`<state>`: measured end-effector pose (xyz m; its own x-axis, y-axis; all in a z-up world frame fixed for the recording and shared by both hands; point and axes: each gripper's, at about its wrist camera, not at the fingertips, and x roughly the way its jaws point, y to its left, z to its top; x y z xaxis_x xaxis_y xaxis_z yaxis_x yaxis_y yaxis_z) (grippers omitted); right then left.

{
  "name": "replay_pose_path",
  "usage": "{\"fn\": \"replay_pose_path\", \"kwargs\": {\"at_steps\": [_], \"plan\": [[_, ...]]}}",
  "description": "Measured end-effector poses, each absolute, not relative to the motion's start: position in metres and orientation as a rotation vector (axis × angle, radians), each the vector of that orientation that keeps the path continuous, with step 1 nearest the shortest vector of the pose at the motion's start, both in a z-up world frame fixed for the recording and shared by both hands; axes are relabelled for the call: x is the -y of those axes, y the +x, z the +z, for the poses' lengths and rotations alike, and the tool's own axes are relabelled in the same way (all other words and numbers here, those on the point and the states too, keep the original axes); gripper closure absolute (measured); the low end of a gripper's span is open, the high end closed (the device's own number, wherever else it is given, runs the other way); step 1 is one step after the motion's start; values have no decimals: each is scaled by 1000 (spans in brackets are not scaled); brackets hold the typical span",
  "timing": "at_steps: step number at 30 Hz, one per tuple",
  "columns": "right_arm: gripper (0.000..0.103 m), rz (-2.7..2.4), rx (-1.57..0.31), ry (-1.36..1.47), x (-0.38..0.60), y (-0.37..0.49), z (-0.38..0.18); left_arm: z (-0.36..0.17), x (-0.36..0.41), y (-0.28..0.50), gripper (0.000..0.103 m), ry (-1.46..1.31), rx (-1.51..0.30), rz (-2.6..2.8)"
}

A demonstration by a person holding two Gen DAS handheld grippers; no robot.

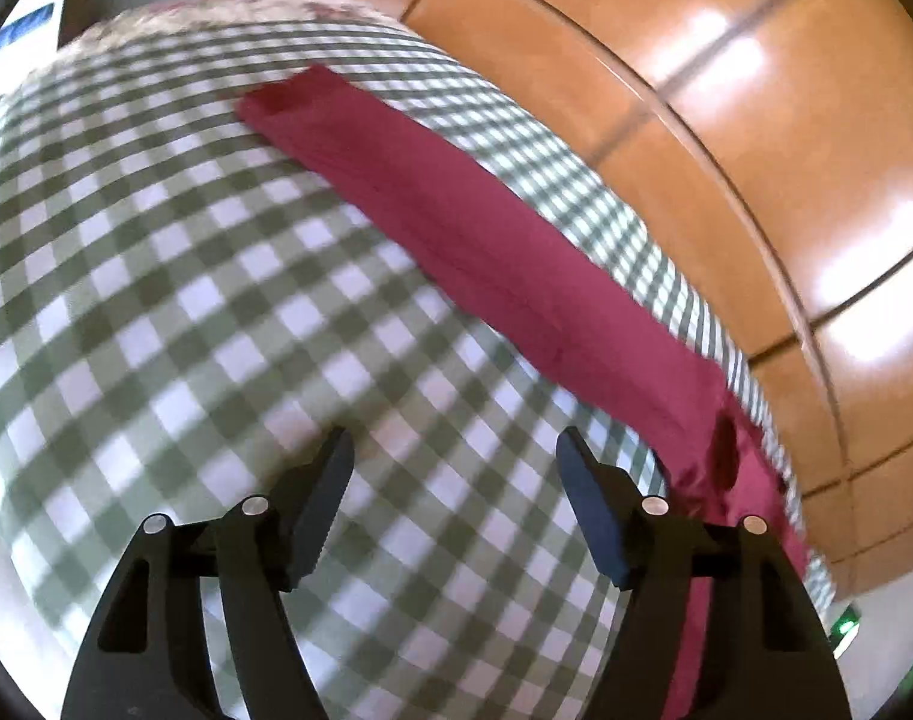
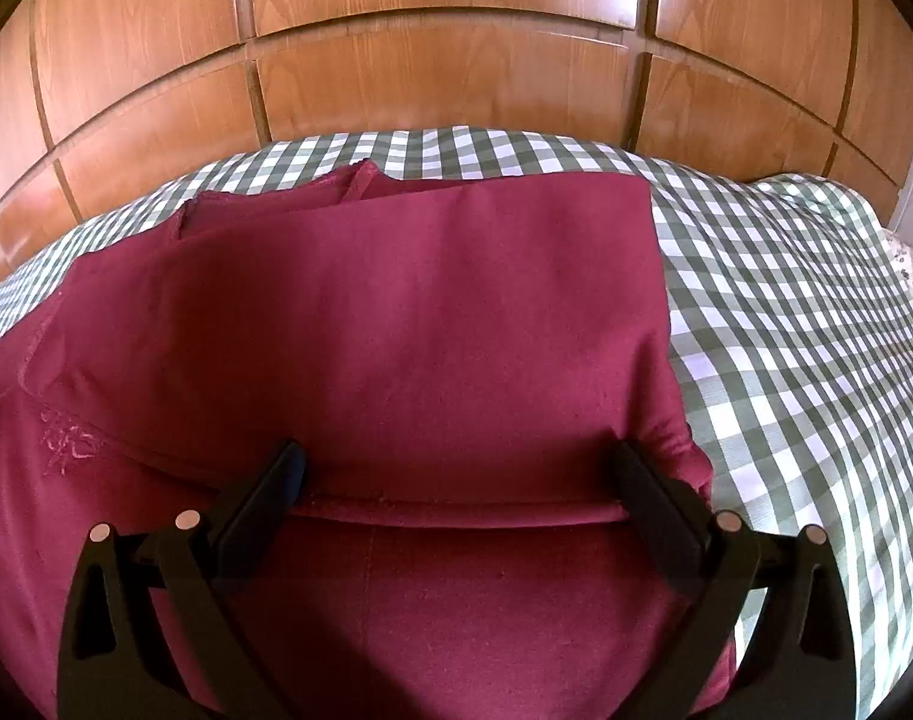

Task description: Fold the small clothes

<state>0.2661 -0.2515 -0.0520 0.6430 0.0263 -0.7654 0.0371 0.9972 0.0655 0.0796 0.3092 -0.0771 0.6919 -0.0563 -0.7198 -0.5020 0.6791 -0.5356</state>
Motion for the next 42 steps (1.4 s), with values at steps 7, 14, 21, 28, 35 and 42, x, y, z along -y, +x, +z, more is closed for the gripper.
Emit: {"fn": "replay_pose_path", "kwargs": {"at_steps": [7,14,21,28,35,42], "plan": [[2,-8,-872,76,251,266,-52,-73,-361,83,34,-870,-751,366],[2,-8,-872,76,251,266,-52,-71,-422,108,54,-981,-714,429],[2,-8,-872,74,250,266,-53,-80,-458,136,75,-1018,-725,492],[2,-11,-872,71,250,266,-53,-58,-438,145,97,-903,-693,444],[2,-12,-871,67,250,266,-54,2,-337,163,97,-718,-614,136],[2,-10,-870,70,252,266,-54,5,-208,202,97,-557,-693,-113]]}}
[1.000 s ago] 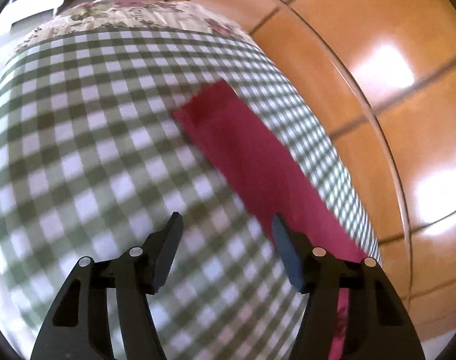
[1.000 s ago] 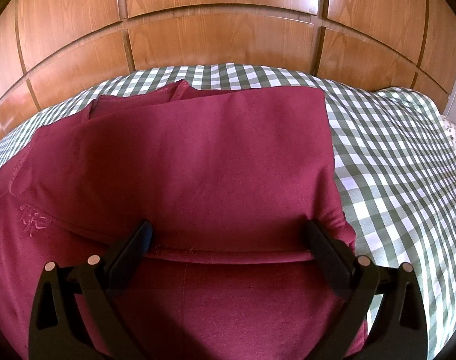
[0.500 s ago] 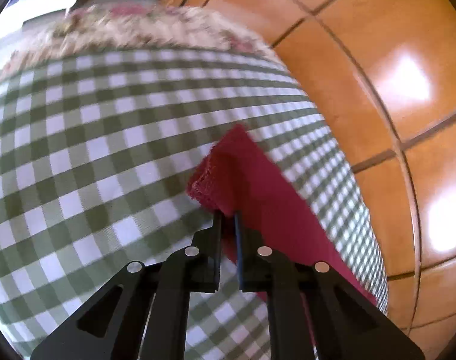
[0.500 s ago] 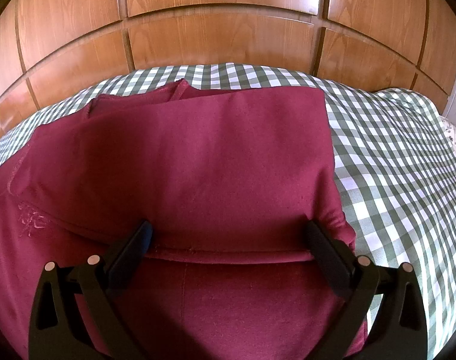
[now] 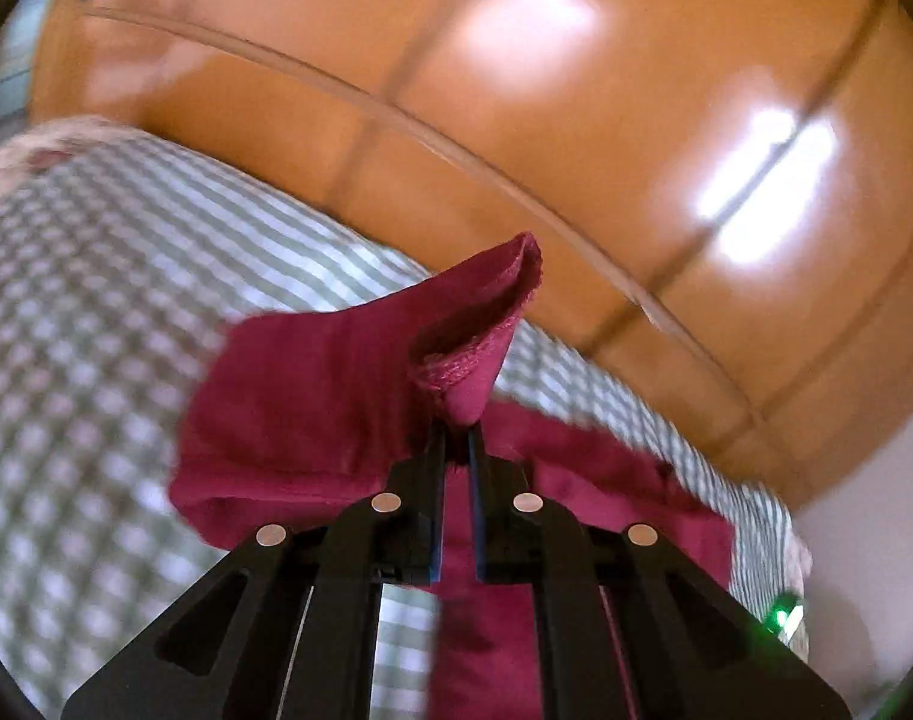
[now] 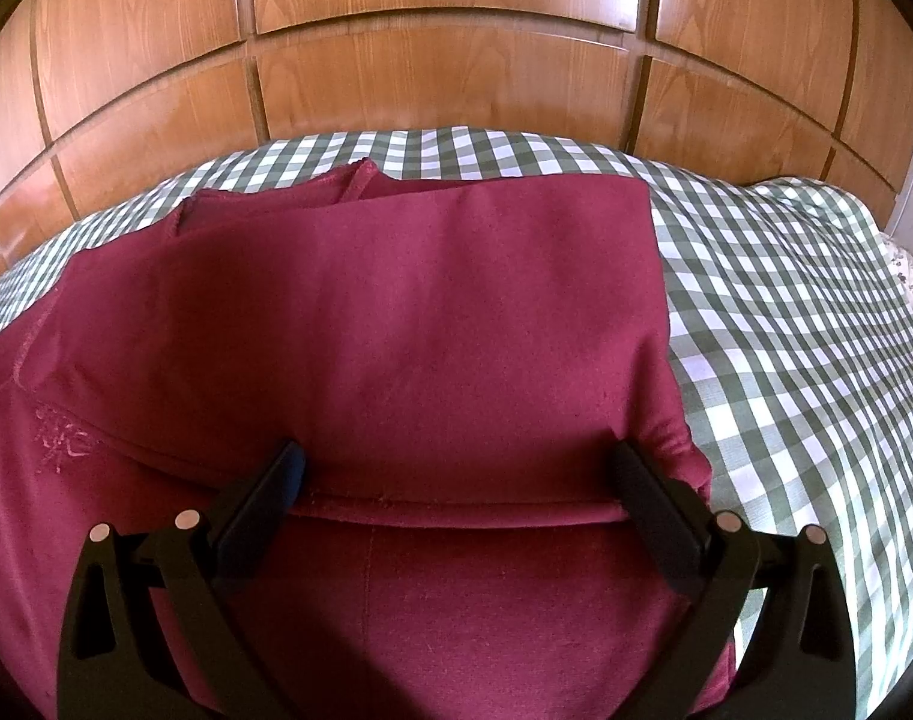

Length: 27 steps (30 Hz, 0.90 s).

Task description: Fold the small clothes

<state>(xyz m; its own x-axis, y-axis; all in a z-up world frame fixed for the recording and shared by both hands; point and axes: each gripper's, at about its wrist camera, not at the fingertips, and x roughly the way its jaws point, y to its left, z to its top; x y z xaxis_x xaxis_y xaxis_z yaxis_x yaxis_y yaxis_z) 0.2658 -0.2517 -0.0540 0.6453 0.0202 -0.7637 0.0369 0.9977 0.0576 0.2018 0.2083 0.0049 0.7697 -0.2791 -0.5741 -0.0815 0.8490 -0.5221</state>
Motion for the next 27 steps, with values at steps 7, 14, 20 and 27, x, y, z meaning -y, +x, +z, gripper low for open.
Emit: {"fn": "replay_pose_path", "kwargs": {"at_steps": [7,14,20,27], "plan": [[2,-5,-868,78,252,266,-53,-26,-118,223,85,-418,-817,-205],[2,-5,-868,81,251,266,-53,-47,-86,180,43,-316,-772,-211],[10,26,-905,89,245,272,-35,-87,-85,162,43,-294,-833,-219],[32,577,-956,288,162,288,18,-103,-109,168,43,-460,-819,-272]]}}
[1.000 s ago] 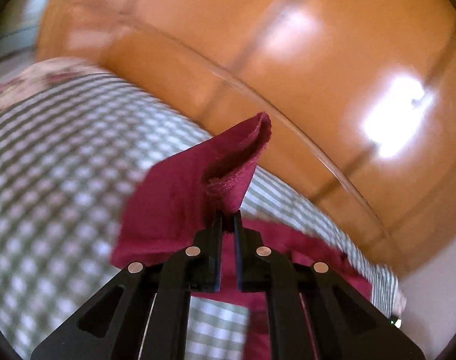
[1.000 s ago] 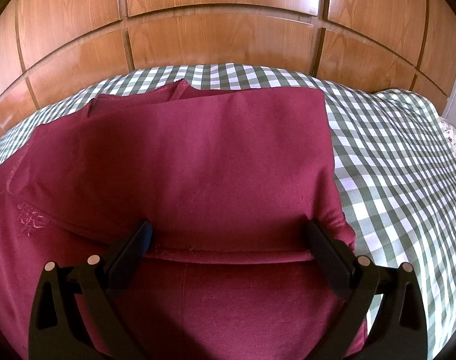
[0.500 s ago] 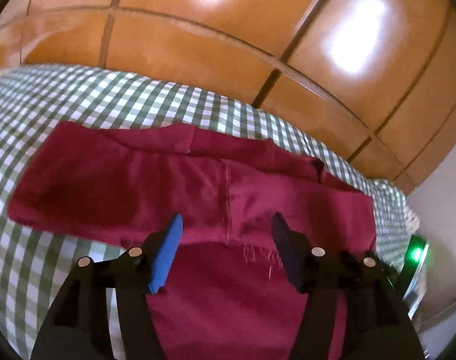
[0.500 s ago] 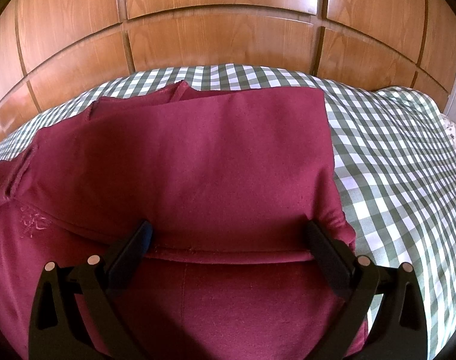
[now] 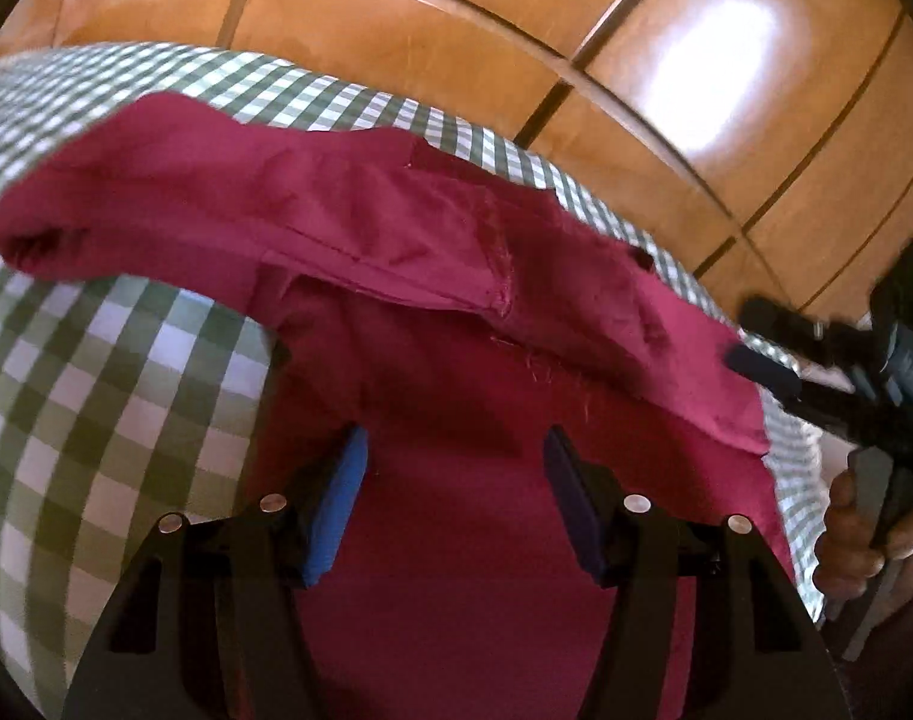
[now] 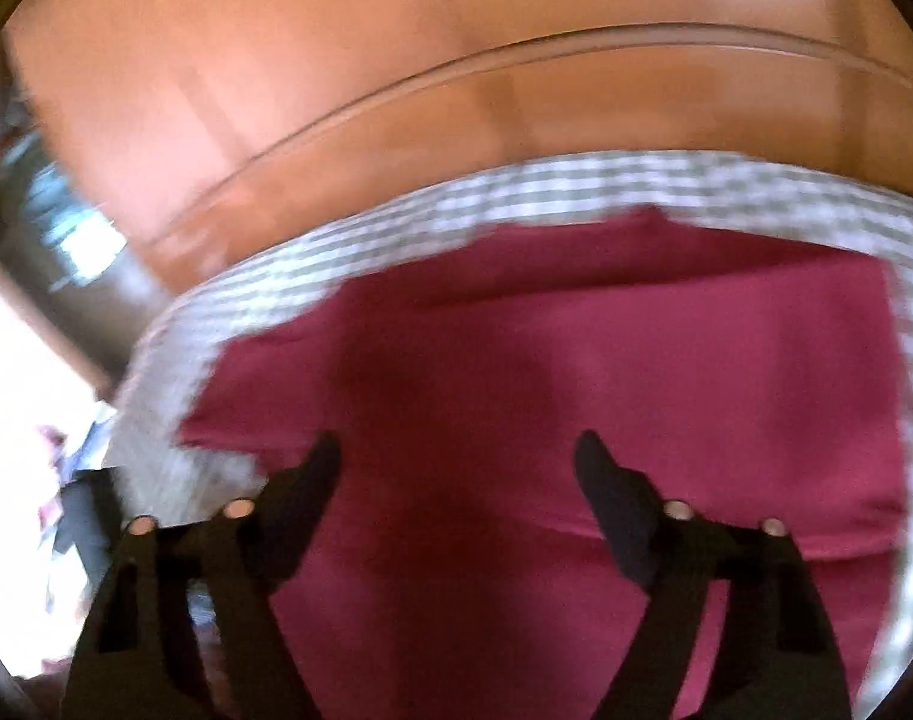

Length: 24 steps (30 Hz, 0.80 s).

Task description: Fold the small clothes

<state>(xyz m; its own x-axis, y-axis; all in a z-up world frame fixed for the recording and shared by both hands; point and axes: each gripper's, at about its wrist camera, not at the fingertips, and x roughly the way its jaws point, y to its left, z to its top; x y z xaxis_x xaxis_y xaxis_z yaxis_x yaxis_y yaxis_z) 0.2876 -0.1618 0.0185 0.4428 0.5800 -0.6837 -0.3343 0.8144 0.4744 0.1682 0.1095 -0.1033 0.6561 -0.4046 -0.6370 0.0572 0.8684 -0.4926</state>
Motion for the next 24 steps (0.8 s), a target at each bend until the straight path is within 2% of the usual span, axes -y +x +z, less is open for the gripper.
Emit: {"fn": "replay_pose_path", "kwargs": {"at_steps": [1,2,6,9,10,11,19,24], "plan": [[39,622,-973,289,149,291,19,-102,-110,167,43,-463,-816,-274],[41,670,-1005,289,129,297,18,-102,-111,166,43,-467,-812,-276],[42,715,-1132,298,75,328,-3,-103,-110,166,43,-471,-810,-282],[66,700,-1224,322,55,348,-23,-104,-113,166,43,-492,-803,-292],[85,685,-1228,301,51,350,-26,-105,-114,166,43,-501,-801,-297],[92,676,-1226,275,48,351,-25,-105,-114,166,43,-505,-800,-299],[95,598,-990,148,74,334,36,-89,-124,163,43,-603,-783,-305],[96,483,-870,125,123,327,65,-76,-114,181,43,-495,-767,-288]]}}
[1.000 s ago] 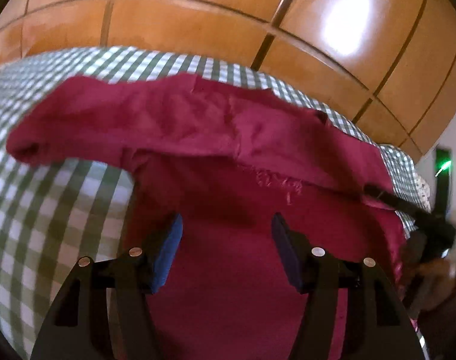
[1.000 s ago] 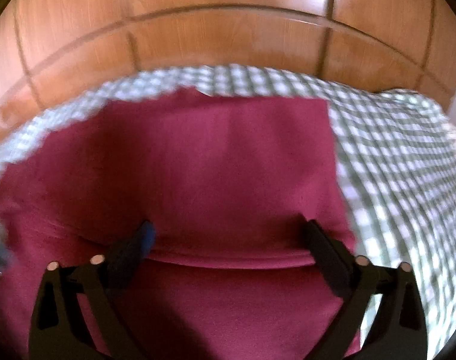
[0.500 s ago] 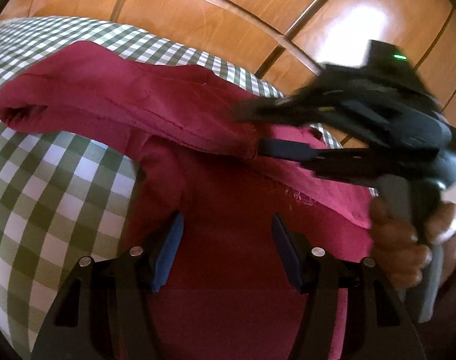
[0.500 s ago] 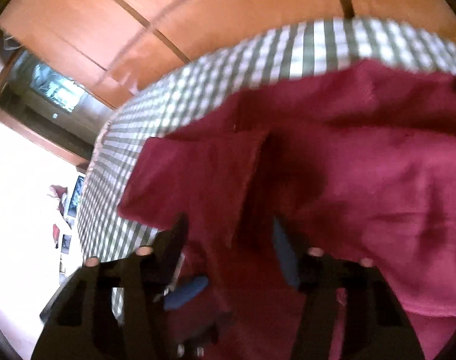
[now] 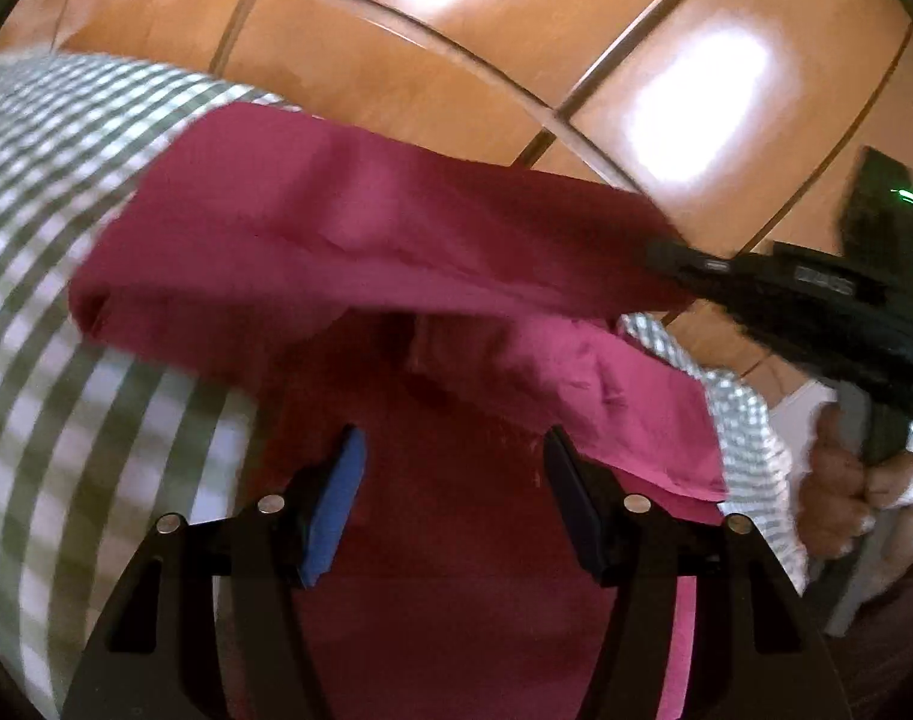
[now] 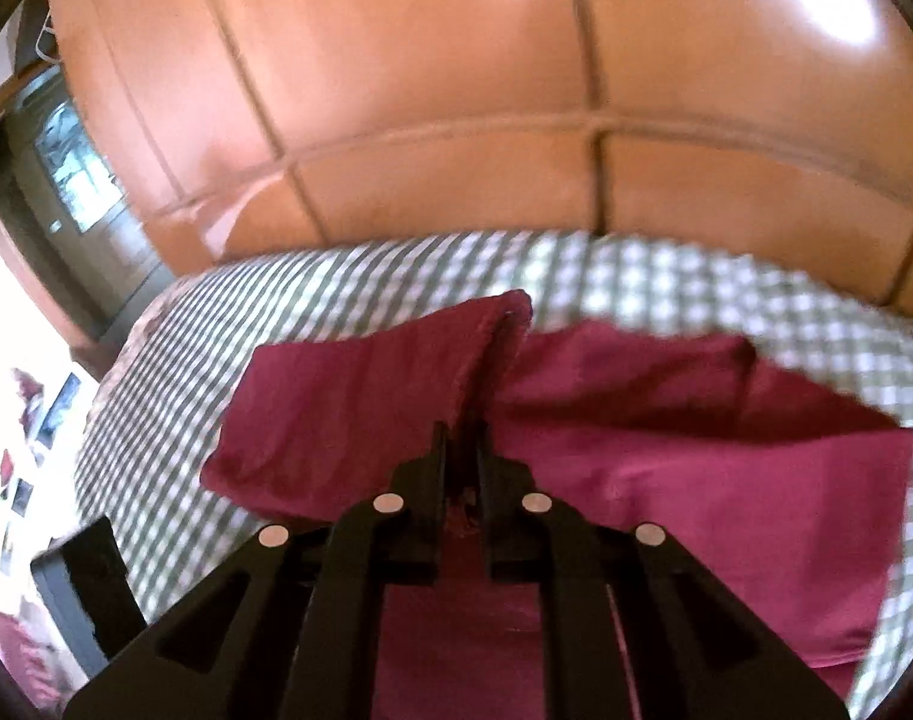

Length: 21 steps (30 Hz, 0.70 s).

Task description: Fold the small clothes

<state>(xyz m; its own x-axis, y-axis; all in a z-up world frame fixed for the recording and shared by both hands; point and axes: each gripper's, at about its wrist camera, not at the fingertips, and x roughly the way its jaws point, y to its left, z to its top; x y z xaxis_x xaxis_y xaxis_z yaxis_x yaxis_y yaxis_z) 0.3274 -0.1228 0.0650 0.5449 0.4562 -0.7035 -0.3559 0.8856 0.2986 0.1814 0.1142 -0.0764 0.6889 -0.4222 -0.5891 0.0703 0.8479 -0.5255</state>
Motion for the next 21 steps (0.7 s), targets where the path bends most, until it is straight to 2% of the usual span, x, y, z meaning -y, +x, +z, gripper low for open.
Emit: {"fn": "replay_pose_path", "kwargs": {"at_steps": [7,16,21], "plan": [[96,268,-797,151,213,313,70,-93,-126,198,43,-542,-814,-193],[98,26,-972,242,297,311,-20,-94,-120,197,43,-476,-841,-179],[98,-9,-966,242,305,308,-40,-94,-113,199,43,-413,-862,-165]]}}
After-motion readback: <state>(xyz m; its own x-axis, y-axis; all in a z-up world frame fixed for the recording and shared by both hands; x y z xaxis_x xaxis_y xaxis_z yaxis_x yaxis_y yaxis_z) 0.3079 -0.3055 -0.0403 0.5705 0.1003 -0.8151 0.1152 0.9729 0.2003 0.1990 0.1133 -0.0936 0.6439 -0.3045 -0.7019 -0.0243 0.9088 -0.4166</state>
